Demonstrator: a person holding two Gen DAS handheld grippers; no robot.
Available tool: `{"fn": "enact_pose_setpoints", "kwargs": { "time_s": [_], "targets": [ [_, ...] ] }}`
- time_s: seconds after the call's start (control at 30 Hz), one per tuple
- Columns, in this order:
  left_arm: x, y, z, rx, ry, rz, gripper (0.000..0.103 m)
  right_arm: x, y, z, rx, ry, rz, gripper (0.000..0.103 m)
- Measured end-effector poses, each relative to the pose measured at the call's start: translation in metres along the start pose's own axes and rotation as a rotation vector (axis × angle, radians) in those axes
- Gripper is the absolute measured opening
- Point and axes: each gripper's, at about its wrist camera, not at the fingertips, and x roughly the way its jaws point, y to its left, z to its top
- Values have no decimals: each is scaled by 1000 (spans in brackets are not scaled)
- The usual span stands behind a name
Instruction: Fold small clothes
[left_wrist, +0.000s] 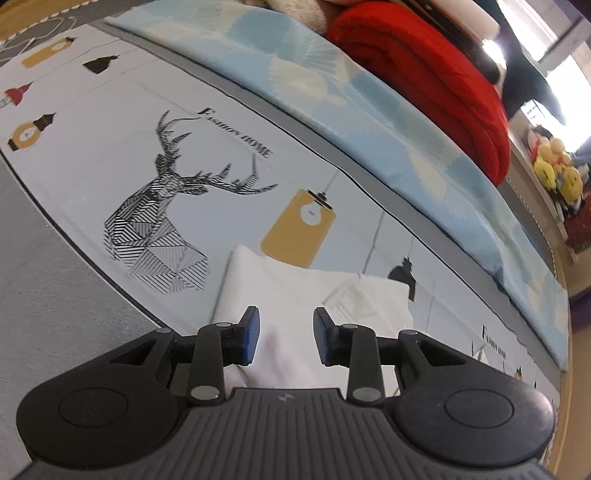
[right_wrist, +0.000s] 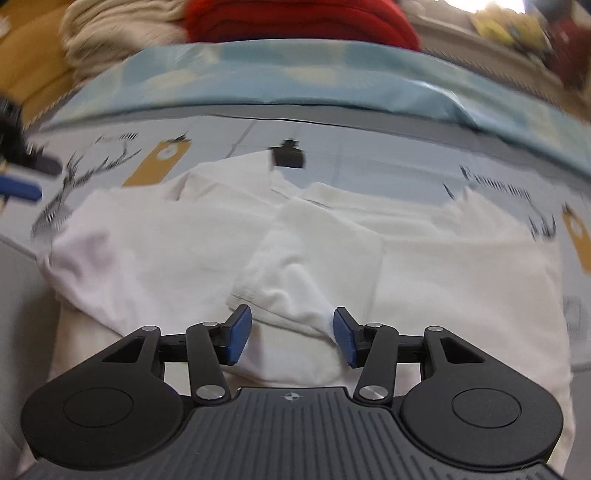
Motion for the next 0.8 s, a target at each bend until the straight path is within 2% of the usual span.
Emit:
{"fn": "enact_pose_setpoints", "kwargs": {
  "time_s": [0.13,0.27,0.3,0.33,0.37,0.4,0.47,0.53,0.63,0.73,0.8],
  "targets": [
    [2,5,5,-18,7,3,37,7,16,0,-115,2,23,55],
    [4,7,9,-35,10,6,37,14,26,-4,-206,7,7,57],
    [4,8,10,-39,10,6,37,16,26,-4,-214,7,5,54],
    [4,7,10,-40,9,6,37,17,25,-4,-212,10,6,33],
    [5,7,10,-40,9,5,37,16,22,-3,-202,3,-1,21],
    [5,7,11,-39,9,4,37,14,17,0,-175,-11,-15,6],
    [5,6,11,-38,9,5,37,5,1,6,-82,-55,7,6],
    [5,6,10,-34,6,7,37,-11,-19,13,41,-135,14,5],
    [4,5,9,-27,5,8,37,-43,-56,17,232,-300,-32,5],
    [4,4,8,-20,5,10,37,-75,-105,6,494,-455,-55,3],
    [4,2,6,-9,8,8,37,-89,-134,-8,627,-504,-113,3]
  ]
}}
